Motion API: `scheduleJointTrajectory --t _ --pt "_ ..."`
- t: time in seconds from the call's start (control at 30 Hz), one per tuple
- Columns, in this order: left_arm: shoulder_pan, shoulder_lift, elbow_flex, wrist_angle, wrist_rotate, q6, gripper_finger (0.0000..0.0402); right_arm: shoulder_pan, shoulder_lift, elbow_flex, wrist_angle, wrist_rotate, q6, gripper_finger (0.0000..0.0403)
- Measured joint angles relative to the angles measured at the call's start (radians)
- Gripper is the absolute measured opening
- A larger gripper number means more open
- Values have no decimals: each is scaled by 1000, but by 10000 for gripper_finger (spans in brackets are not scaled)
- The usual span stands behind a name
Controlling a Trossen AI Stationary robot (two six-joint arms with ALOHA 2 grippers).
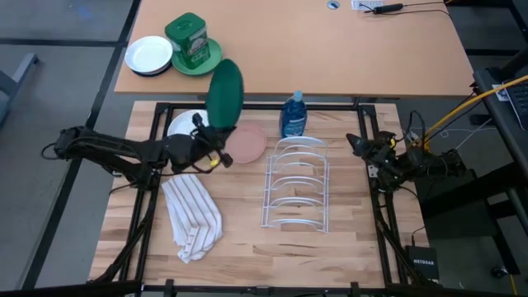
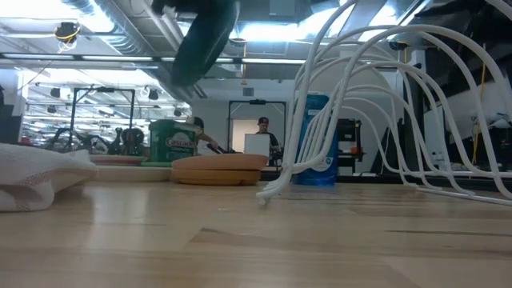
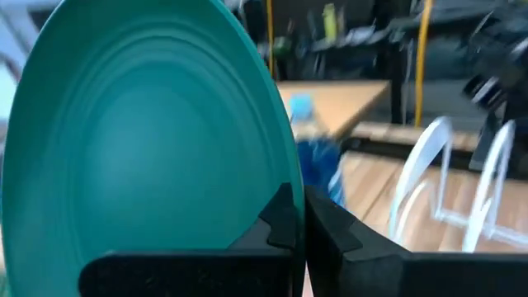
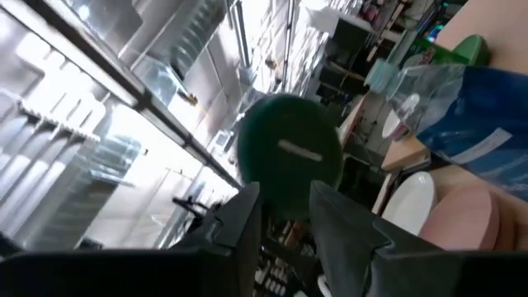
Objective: Sort dishes
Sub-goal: Put the green plate in the dish rack
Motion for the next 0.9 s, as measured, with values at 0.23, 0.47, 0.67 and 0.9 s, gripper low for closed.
scheduleJointTrajectory --t 0.23,0.47,0.67,0.9 --pt "-51 137 0 340 -8 299 0 0 0 0 8 18 -28 111" --pt "-52 294 39 495 -33 562 0 0 22 0 148 -47 -235 111" --pt "-52 437 166 492 -67 783 0 0 116 13 290 -70 -385 111" --pt "-63 555 292 492 -72 972 0 0 295 140 286 -86 -496 111"
